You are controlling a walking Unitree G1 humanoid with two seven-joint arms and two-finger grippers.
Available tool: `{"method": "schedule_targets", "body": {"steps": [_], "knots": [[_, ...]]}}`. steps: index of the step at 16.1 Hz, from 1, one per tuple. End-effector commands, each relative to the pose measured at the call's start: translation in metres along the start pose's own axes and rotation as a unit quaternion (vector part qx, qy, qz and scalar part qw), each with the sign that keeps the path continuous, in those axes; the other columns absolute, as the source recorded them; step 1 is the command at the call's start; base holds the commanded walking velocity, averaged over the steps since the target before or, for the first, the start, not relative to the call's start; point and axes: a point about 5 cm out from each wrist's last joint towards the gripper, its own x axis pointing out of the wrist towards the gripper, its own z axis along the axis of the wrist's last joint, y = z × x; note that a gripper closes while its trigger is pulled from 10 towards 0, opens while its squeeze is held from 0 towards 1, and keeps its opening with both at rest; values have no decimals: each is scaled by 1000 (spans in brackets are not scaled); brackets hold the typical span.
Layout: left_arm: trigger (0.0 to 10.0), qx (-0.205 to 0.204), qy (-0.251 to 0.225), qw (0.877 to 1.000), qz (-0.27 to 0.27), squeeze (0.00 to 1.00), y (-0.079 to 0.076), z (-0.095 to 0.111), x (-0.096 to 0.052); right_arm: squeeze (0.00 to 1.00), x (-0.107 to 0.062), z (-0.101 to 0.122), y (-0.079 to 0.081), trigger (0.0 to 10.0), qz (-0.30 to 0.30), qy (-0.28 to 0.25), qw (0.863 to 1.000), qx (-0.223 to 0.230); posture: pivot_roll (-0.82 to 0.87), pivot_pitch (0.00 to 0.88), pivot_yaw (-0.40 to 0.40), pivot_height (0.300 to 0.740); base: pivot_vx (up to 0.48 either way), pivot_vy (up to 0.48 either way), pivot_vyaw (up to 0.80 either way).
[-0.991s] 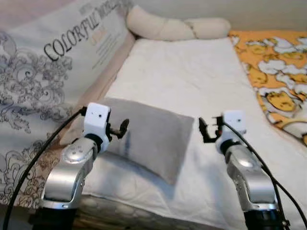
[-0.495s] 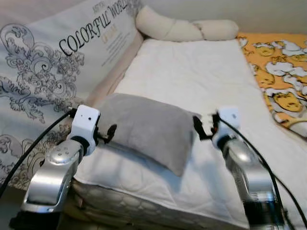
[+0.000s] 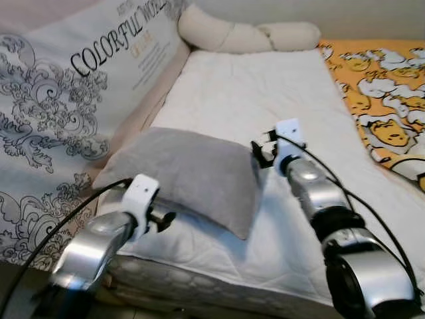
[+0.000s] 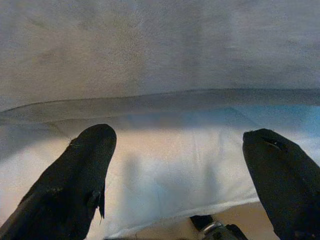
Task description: Clean up the room
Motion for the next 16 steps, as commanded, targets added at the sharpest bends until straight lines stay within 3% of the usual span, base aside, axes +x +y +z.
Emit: {"method": "schedule_targets", "body": {"steps": [1, 2, 4, 7, 10, 11, 12, 14, 15, 16], "knots": [[10000, 10, 22, 1000, -9, 0, -4, 0, 13, 0, 3, 0, 9, 10000, 15, -3, 1000, 5, 58, 0, 86, 740, 0, 0, 0], [10000, 8, 26, 1000, -10, 0, -5, 0, 16, 0, 3, -1, 11, 10000, 20, -1, 1000, 0, 58, 0, 86, 740, 0, 0, 0], [10000, 12, 39, 999, -3, 0, -7, 1, 41, 0, -1, -18, 25, 10000, 87, 14, 996, -31, 37, 0, 88, 740, 0, 0, 0], [10000, 8, 36, 999, 19, 0, -12, 2, 60, 0, -7, -32, 25, 10000, 151, 22, 988, -33, 23, 0, 92, 740, 0, 0, 0], [10000, -7, 3, 999, 40, 0, -12, 12, 70, 0, -22, -42, 19, 10000, 249, 29, 968, -11, 3, 0, 92, 740, 0, 0, 0], [10000, -16, -29, 998, 53, 0, -7, 22, 70, 0, -31, -46, 16, 10000, 295, 39, 955, -3, 1, 0, 91, 740, 0, 0, 0], [10000, -16, -39, 997, 58, 0, -4, 26, 68, 0, -37, -48, 16, 10000, 315, 44, 948, -5, 3, 0, 88, 740, 0, 0, 0], [10000, -4, -64, 996, 61, 0, 6, 30, 64, 0, -61, -52, 20, 10000, 396, 63, 916, -1, 10, 0, 82, 740, 0, 0, 0], [10000, -1, -66, 996, 60, 0, 8, 30, 62, 0, -67, -52, 23, 10000, 416, 65, 907, 1, 10, 0, 82, 740, 0, 0, 0], [10000, 10, -72, 996, 53, 0, 13, 28, 57, 0, -83, -48, 31, 10000, 462, 67, 884, 3, 14, 0, 79, 740, 0, 0, 0]]}}
